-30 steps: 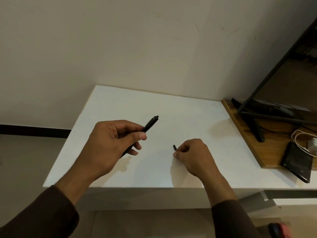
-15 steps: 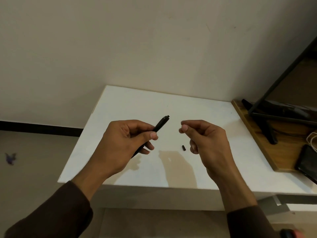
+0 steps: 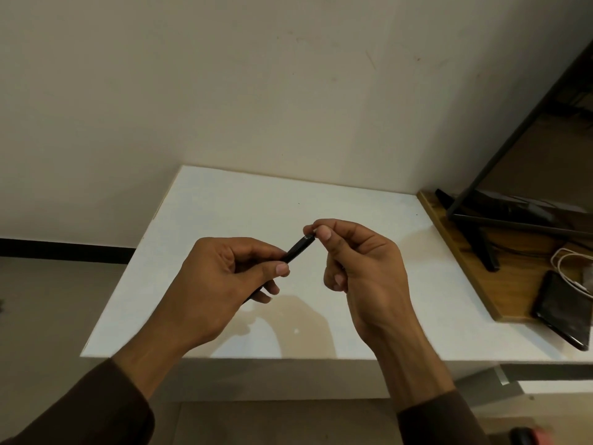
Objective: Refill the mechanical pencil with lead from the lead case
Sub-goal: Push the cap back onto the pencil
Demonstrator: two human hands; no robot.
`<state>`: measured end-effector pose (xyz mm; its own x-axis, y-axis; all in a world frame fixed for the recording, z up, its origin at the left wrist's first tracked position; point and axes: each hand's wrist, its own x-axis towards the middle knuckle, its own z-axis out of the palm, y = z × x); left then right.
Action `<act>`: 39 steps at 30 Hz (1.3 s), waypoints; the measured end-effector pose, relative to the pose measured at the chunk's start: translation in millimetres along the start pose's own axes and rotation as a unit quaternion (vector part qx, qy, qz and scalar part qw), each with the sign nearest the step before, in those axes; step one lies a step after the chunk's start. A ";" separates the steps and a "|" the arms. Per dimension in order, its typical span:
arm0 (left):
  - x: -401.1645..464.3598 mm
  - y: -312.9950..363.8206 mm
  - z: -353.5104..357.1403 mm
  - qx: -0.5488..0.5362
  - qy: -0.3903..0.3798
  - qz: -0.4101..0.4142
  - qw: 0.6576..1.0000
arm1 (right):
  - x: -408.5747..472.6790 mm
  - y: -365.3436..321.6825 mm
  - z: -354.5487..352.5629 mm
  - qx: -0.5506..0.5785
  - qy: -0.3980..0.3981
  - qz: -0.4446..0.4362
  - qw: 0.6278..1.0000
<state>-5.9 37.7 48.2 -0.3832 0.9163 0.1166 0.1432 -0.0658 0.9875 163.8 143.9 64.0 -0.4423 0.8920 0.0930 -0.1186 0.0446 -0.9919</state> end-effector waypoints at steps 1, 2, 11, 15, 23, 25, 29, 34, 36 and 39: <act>-0.2 0.4 -0.1 0.001 -0.001 0.000 1.000 | 0.1 0.7 -0.5 -0.002 -0.001 0.000 1.000; -0.1 0.9 -0.2 0.000 -0.001 0.000 1.000 | 0.3 1.2 -1.1 -0.005 -0.002 0.000 1.000; -1.2 3.0 -1.7 0.002 -0.003 -0.007 1.000 | 0.8 1.0 -4.1 -0.012 -0.018 -0.007 1.000; -0.4 2.7 -2.0 0.009 0.001 -0.006 1.000 | 1.6 -0.7 -6.2 -0.064 -0.014 -0.016 0.998; -0.5 4.5 -2.3 0.010 -0.006 -0.014 1.000 | 2.1 -3.4 -9.9 -0.124 -0.048 -0.016 0.991; -1.2 4.9 -1.7 0.008 -0.005 -0.017 1.000 | 1.7 -3.4 -9.7 -0.126 -0.051 -0.017 0.991; -2.7 7.4 -1.2 0.008 0.006 -0.013 1.000 | 0.8 -5.5 -8.5 -0.017 -0.065 0.027 0.997; -2.4 12.0 -1.5 0.013 0.003 -0.005 1.000 | -0.7 -7.1 -5.6 0.178 -0.107 0.169 0.964; -2.9 12.4 -1.1 0.014 0.000 -0.003 1.000 | -1.4 -7.0 -5.7 0.210 -0.116 0.199 0.950; -3.9 11.8 -0.8 0.020 -0.004 -0.002 1.000 | -1.4 -6.3 -5.7 0.239 -0.116 0.236 0.935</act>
<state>-3.4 33.0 59.5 -0.3774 0.9192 0.1122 0.1787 -0.0466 0.9828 170.2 145.0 69.7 -0.7202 0.6374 -0.2739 -0.2213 -0.5853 -0.7800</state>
